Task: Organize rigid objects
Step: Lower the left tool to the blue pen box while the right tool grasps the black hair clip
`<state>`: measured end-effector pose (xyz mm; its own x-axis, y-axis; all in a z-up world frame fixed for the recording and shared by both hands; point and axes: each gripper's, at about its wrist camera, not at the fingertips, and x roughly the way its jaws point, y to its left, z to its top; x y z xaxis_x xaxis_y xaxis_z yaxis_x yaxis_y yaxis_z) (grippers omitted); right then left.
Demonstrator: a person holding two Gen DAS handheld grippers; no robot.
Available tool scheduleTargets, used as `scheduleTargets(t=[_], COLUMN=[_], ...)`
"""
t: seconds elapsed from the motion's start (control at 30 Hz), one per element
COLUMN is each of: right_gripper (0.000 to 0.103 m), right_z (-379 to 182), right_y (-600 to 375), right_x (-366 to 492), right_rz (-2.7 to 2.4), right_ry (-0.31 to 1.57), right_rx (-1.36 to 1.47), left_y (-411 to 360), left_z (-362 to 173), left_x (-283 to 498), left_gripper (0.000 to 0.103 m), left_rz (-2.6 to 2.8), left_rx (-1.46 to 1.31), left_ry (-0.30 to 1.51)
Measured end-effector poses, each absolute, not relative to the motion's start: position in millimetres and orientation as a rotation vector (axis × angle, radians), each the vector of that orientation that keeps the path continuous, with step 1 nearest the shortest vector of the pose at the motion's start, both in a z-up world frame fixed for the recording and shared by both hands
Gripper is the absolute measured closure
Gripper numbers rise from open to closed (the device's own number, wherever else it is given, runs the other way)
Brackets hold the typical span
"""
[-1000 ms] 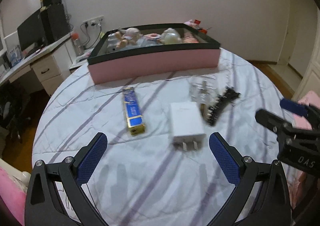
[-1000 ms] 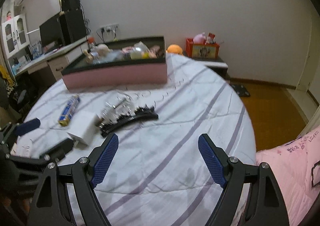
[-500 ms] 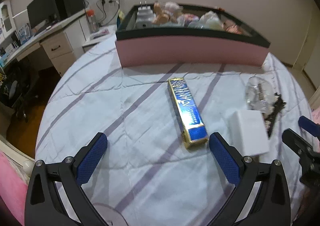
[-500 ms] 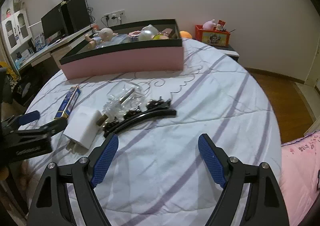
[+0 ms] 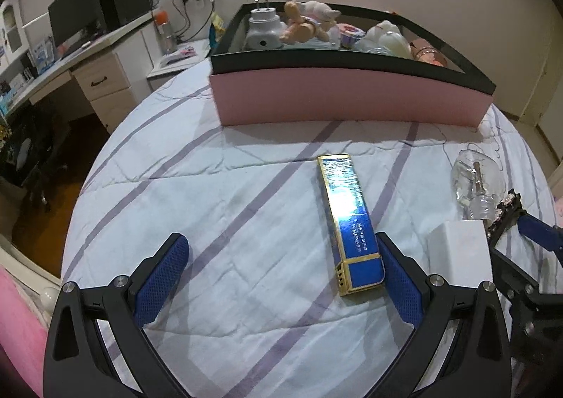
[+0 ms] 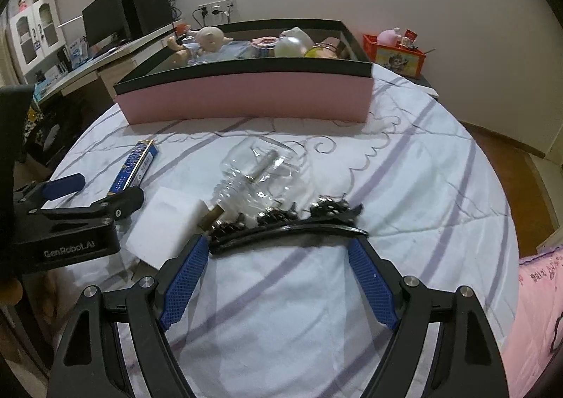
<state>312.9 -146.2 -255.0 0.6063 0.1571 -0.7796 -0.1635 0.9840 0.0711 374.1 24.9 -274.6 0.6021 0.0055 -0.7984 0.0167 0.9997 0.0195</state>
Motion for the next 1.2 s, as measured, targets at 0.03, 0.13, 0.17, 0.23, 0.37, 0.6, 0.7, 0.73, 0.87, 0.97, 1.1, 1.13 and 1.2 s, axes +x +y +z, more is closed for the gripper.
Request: scheduleTargets(t=[0.03,0.13,0.17,0.23,0.37,0.6,0.7,0.73,0.87,0.97,1.1,1.13,1.2], right_gripper=[0.020,0.020,0.020,0.020,0.020,0.020,0.020,0.020,0.020,0.020,0.035,0.052,0.065], right_z=[-256.4,-255.6,-255.4,-255.7,-253.8,-254.2,-255.5,-256.2,-255.6,-253.0,-255.3,-253.9,-254.0], right_y=[-145.5,-154.3,-158.7,-169.9,-200.1,-213.2,-212.4,-211.3,-206.2,-207.1,-206.5,-205.0,-204.6], right_x=[314.5,320.0,321.7,323.9,318.6,330.9,342.7,345.3,353.6,356.8,361.5,360.8,358.8], right_rz=[0.180,0.142,0.110,0.059,-0.045,-0.031,-0.040,-0.042,0.019,0.073,0.038,0.034,0.047], right_ry=[0.903,0.896,0.894,0.901,0.906,0.906,0.904,0.904,0.891,0.883,0.891,0.885,0.880], right_rx=[-0.012,0.007,0.008,0.019,0.063,0.161,0.179,0.177,0.166,0.157,0.120,0.102,0.091], left_y=[26.8,27.9,27.4,27.1,27.6,25.1,25.8,24.7,25.4,26.2,25.5,26.2,26.5], left_z=[-274.7,-275.0,-274.9,-274.8,-274.8,-274.4,-274.9,-274.4,-275.5,-275.9,-275.5,-275.3,-275.0], left_x=[373.8,372.8,372.3,371.5,371.2,377.5,380.0,380.6,380.2,380.5,380.4,380.0,379.9], left_gripper=[0.000,0.000,0.000,0.000,0.000,0.000,0.000,0.000,0.000,0.000,0.000,0.000,0.000], left_rz=[-0.001,0.003,0.006,0.009,0.009,0.019,0.020,0.020,0.009,0.006,0.004,0.002,-0.002], left_rx=[0.018,0.019,0.024,0.028,0.024,0.028,0.028,0.034,0.032,0.027,0.034,0.030,0.027], left_ry=[0.925,0.926,0.925,0.924,0.924,0.923,0.926,0.923,0.927,0.930,0.930,0.930,0.928])
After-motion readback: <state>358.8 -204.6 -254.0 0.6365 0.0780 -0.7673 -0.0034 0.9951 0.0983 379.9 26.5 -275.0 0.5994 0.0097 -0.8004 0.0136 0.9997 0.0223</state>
